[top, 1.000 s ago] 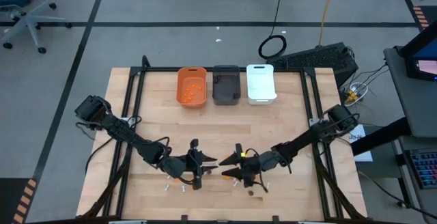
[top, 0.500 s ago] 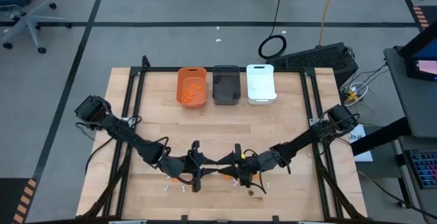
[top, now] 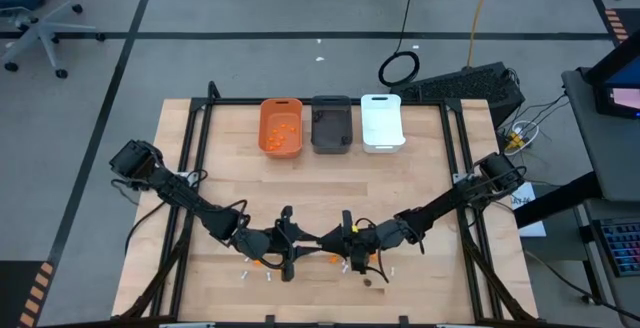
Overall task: Sort Halloween decoration
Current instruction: Put the white bone toy into the white bin
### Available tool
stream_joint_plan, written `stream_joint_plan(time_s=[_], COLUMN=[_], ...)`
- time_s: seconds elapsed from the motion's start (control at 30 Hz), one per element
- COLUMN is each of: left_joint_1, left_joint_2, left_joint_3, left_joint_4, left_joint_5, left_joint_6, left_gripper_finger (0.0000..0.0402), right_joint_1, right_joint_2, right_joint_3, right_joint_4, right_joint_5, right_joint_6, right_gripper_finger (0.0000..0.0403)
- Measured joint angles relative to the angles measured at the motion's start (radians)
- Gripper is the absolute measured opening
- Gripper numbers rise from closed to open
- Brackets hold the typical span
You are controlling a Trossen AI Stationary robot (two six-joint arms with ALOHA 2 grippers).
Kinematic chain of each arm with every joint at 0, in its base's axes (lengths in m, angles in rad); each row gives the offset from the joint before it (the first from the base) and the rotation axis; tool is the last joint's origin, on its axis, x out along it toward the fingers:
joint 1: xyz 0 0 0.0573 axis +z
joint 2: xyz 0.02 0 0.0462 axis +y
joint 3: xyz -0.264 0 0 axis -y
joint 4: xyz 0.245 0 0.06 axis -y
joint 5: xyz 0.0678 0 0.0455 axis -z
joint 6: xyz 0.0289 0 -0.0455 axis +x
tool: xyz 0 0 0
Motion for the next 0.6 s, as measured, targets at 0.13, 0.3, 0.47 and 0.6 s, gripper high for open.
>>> stream_joint_plan(time_s=[0.13,0.3,0.47,0.6], left_joint_1=[0.0,0.0,0.0,-0.001], left_joint_2=[0.0,0.0,0.0,0.0], left_joint_3=[0.0,0.0,0.0,0.0], left_joint_4=[0.0,-0.001,0.0,-0.002], left_joint_5=[0.001,0.023,0.025,-0.002], left_joint_6=[-0.018,-0.019,-0.023,-0.065], left_gripper_finger=[0.0092,0.0092,0.0091,0.0091], right_joint_1=[-0.009,-0.015,-0.014,-0.014], right_joint_2=[0.0,0.0,0.0,0.0], right_joint_3=[0.0,0.0,0.0,0.0], right_joint_4=[0.008,0.008,0.003,0.002], right_joint_5=[-0.048,-0.05,-0.053,-0.049], right_joint_6=[0.002,0.031,0.062,0.078], right_gripper_finger=[0.0068,0.0042,0.0008,0.0005])
